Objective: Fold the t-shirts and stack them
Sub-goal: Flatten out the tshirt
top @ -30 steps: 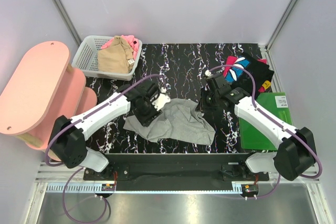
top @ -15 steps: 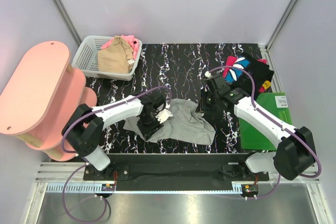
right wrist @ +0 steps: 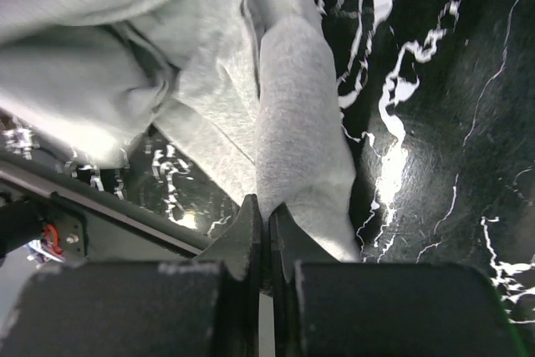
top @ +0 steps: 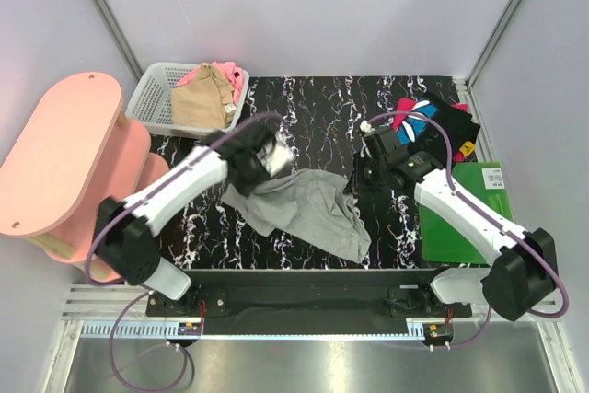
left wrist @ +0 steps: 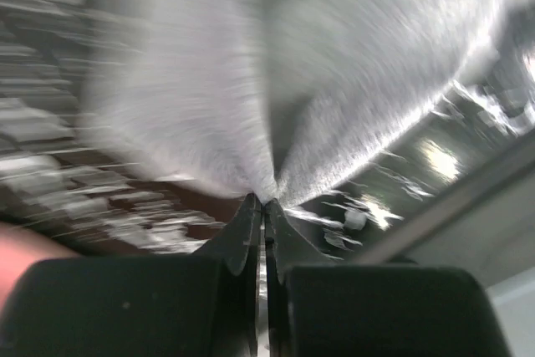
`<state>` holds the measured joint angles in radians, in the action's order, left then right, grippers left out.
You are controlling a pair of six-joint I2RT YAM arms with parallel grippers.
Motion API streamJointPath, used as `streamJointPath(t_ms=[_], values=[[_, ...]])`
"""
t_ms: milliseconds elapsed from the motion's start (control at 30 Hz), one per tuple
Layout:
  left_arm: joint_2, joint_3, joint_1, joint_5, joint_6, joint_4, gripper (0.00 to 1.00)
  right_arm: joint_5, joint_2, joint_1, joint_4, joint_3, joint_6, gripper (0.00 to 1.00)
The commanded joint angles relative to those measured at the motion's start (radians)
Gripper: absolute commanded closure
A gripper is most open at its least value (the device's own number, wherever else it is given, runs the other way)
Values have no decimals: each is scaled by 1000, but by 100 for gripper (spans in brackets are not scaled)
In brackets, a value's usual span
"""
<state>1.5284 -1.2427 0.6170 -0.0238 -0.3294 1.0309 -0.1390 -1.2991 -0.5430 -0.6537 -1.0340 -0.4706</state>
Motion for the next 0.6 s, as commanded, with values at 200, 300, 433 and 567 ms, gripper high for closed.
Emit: streamJointPath(t_ms=[200, 300, 433, 567], values=[[-414, -287, -72, 374, -160, 149, 100, -23, 256, 5, -154, -230, 52, 100], [-503, -288, -72, 355, -158, 237, 100, -72, 333, 5, -223, -280, 43, 100], [-585, -313, -72, 374, -160, 342, 100, -117, 431, 5, -305, -359, 27, 100], [-620, -397, -72, 375, -152, 408, 100, -82, 474, 6, -374, -435, 18, 100]])
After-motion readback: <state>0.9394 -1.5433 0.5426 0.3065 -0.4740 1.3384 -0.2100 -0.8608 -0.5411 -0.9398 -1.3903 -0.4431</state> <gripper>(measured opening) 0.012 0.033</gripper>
